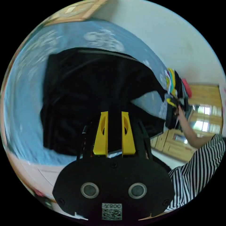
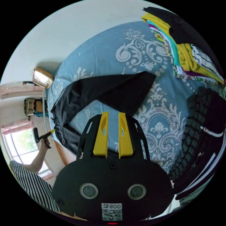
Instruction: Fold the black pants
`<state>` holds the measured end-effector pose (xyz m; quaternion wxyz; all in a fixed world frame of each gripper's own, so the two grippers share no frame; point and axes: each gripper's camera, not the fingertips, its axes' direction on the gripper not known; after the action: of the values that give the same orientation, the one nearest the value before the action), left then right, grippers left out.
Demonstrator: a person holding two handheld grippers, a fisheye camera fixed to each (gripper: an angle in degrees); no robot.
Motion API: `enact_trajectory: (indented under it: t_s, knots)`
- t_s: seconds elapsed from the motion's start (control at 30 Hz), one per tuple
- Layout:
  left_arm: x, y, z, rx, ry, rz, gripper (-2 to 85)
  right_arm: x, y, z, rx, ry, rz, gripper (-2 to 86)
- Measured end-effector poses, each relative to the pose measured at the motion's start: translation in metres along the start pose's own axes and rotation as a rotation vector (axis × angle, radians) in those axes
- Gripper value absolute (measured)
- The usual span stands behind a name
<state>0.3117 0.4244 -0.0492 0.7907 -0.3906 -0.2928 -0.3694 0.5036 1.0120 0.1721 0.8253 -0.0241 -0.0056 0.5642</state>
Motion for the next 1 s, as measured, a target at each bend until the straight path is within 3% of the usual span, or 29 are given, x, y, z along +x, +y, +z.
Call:
enact_trajectory:
  t_s: [0.13, 0.27, 0.37, 0.5, 0.77, 0.9, 1.0]
  knots:
    - [0.151, -0.087, 0.055, -0.089, -0.101, 0.402, 8.9, 0.034, -0.040, -0.013, 0.057, -0.060, 0.117, 8.0]
    - [0.254, -0.134, 0.108, -0.190, -0.248, 0.586, 8.3, 0.062, -0.062, -0.010, 0.073, -0.111, 0.228, 8.4]
    - [0.306, -0.151, 0.137, -0.237, -0.412, 0.627, 5.7, 0.081, -0.073, 0.006, 0.054, -0.184, 0.309, 7.9]
    - [0.357, -0.171, 0.141, -0.248, -0.411, 0.623, 2.9, 0.097, -0.081, 0.021, 0.045, -0.198, 0.384, 2.9]
    - [0.460, -0.208, 0.093, -0.064, -0.240, 0.497, 1.6, 0.048, -0.116, -0.051, 0.234, -0.451, 0.091, 0.4]
    - [0.505, -0.208, 0.077, -0.032, -0.161, 0.517, 1.5, 0.020, -0.102, -0.095, 0.298, -0.374, -0.060, 0.3]
    - [0.543, -0.209, 0.091, -0.068, -0.135, 0.538, 1.6, 0.033, -0.085, -0.084, 0.281, -0.320, -0.040, 0.3]
